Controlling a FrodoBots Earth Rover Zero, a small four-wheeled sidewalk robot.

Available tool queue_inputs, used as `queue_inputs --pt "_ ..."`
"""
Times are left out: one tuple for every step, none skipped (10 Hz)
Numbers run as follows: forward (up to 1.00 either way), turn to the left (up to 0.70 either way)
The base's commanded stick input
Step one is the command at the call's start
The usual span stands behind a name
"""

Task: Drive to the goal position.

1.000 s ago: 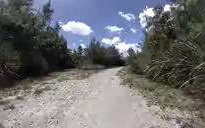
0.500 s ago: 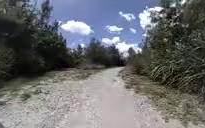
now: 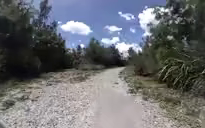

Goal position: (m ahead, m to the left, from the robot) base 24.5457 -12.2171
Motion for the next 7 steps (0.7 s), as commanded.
queue_inputs --pt "0.70 0.00" --pt "0.70 0.00" --pt "0.70 0.00" --pt "0.70 0.00" --pt "0.70 0.00" --pt "0.70 0.00" --pt "0.70 0.00"
